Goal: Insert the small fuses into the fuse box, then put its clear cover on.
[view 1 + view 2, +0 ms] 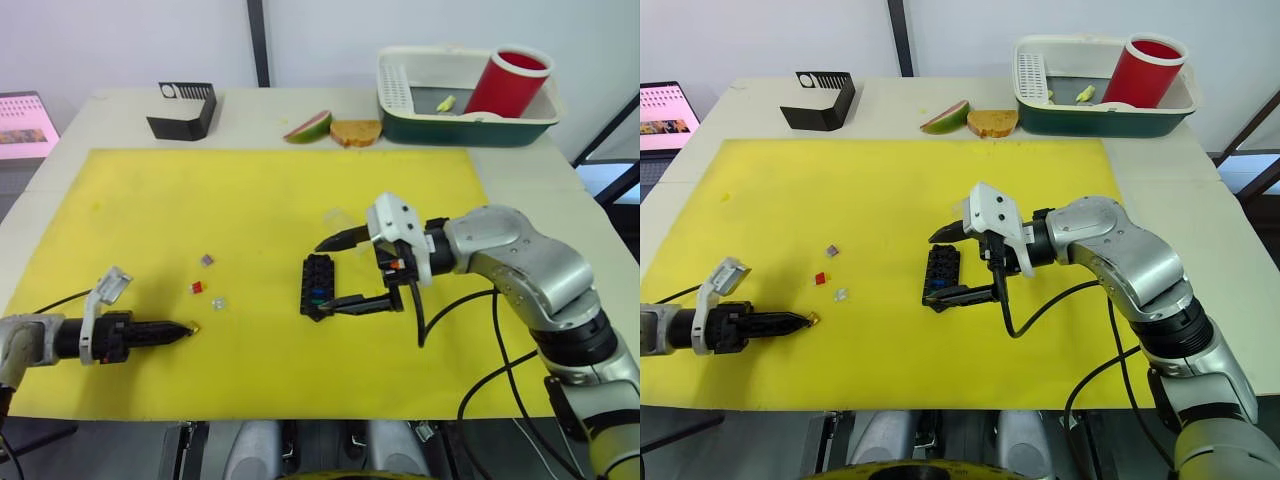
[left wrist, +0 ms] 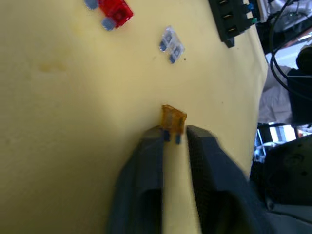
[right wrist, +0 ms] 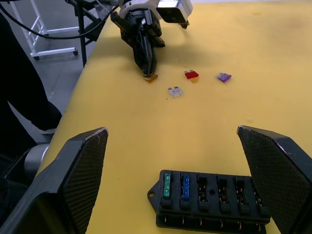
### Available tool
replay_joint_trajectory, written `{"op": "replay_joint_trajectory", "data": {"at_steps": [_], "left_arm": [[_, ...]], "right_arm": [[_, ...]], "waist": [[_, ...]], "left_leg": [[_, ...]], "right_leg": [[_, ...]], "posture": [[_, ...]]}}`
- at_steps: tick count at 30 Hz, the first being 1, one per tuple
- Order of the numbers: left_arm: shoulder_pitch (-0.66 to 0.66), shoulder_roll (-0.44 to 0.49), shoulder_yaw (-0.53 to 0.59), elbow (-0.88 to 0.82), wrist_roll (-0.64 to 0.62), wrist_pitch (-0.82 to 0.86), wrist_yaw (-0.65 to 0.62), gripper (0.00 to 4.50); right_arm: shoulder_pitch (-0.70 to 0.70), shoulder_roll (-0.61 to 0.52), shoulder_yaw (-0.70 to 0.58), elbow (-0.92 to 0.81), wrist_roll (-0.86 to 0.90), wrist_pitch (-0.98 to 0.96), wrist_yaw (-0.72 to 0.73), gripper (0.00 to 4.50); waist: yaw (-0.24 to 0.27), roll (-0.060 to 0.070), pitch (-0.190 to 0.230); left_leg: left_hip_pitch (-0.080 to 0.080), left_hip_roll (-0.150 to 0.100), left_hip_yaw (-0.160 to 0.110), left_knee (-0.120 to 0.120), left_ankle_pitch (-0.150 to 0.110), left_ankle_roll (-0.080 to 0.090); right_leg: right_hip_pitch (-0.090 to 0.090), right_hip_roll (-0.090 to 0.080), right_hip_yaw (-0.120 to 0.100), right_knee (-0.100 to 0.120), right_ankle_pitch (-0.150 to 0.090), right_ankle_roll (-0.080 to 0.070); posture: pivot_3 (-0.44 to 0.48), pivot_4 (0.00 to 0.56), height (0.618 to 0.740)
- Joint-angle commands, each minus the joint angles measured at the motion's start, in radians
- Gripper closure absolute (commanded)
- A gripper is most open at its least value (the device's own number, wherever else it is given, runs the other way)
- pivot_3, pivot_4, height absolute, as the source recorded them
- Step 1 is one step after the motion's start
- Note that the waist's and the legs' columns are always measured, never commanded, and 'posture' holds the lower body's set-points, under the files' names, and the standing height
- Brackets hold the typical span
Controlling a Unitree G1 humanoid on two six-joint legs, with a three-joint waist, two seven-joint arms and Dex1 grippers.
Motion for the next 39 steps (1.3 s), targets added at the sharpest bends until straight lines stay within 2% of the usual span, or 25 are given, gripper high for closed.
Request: {"op": "replay_joint_trajectory", "data": {"at_steps": [1,16,26,30,34,39], "left_arm": [[0.029,-0.001,0.018,-0.015,0.000,-0.005,0.007,4.44],[0.052,-0.007,0.051,-0.036,-0.011,0.000,0.020,4.44],[0.038,-0.026,0.172,-0.202,-0.152,0.101,0.080,4.44],[-0.046,-0.066,0.205,-0.343,-0.258,0.162,0.159,4.44],[-0.221,-0.146,0.191,-0.452,-0.377,0.210,0.276,4.44],[-0.403,-0.232,0.124,-0.495,-0.422,0.198,0.350,4.44]], "right_arm": [[-0.017,0.008,-0.009,-0.013,0.000,-0.020,0.005,0.00],[-0.011,0.006,-0.011,-0.017,0.003,-0.014,0.000,0.00],[-0.006,0.010,-0.032,-0.020,0.034,0.022,-0.015,0.00],[-0.028,0.036,-0.097,0.003,0.131,0.169,-0.081,0.00],[-0.076,0.048,-0.208,0.038,0.294,0.380,-0.149,0.00],[-0.155,0.067,-0.341,0.087,0.491,0.605,-0.249,0.00]], "waist": [[0.000,0.000,0.000],[-0.001,0.000,0.000],[0.003,0.000,0.000],[0.005,-0.001,-0.001],[0.004,-0.001,-0.001],[0.001,-0.001,-0.001]], "left_leg": [[0.000,0.000,0.000,0.000,0.000,0.000],[0.000,0.000,0.000,0.000,0.000,0.000],[0.000,0.000,-0.001,0.000,0.000,0.000],[-0.001,0.000,-0.002,0.001,0.000,0.000],[-0.001,0.000,-0.002,0.001,0.000,0.000],[0.000,-0.001,-0.002,0.001,0.000,0.000]], "right_leg": [[0.000,0.000,0.000,0.000,0.000,0.000],[0.000,0.000,0.000,0.000,0.000,0.000],[0.000,0.000,0.000,0.000,0.000,0.000],[0.001,-0.001,0.000,0.000,0.000,0.000],[0.002,-0.001,0.000,0.000,0.000,0.000],[0.002,0.000,0.000,0.000,0.000,0.000]], "posture": [[0.000,0.150,0.740],[0.000,0.150,0.740],[0.000,0.150,0.740],[0.000,0.150,0.740],[0.000,0.150,0.740],[0.000,0.150,0.740]]}}
